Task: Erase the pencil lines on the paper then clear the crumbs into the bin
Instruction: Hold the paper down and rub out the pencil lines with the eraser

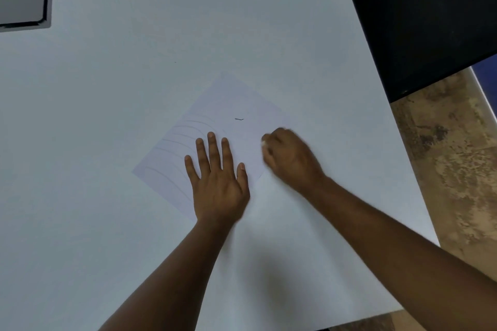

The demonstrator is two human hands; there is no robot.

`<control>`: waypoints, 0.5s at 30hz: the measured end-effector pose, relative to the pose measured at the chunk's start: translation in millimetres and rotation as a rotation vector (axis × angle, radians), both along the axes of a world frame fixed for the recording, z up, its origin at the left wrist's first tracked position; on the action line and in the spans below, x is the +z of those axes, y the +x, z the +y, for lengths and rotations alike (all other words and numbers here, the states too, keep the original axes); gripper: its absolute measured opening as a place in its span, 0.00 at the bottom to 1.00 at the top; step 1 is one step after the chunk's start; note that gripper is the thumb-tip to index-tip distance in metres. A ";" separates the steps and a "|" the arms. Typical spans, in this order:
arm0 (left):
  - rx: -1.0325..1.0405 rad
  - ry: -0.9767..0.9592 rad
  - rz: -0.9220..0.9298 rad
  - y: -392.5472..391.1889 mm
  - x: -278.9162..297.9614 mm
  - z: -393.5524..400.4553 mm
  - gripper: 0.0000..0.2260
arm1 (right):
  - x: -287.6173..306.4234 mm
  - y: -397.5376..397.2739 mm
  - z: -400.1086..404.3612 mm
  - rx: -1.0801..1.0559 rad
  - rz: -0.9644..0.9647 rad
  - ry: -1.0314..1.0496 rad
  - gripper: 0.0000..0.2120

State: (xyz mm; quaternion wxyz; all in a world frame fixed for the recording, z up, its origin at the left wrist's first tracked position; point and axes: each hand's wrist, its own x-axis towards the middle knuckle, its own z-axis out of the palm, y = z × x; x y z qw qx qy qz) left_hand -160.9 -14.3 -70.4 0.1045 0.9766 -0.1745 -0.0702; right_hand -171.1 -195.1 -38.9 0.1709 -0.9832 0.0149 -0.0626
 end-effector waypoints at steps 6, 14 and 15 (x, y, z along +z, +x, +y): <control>0.006 0.003 0.022 -0.2 -0.3 -0.9 0.30 | 4.4 -13.5 19.7 0.130 -0.062 0.048 0.05; 0.008 0.005 0.022 -0.4 0.3 -1.0 0.30 | 15.3 12.9 -38.7 -0.152 -0.122 0.038 0.08; 0.006 0.002 0.016 -0.4 0.1 -0.8 0.29 | 15.4 9.2 -30.4 -0.108 -0.143 0.069 0.08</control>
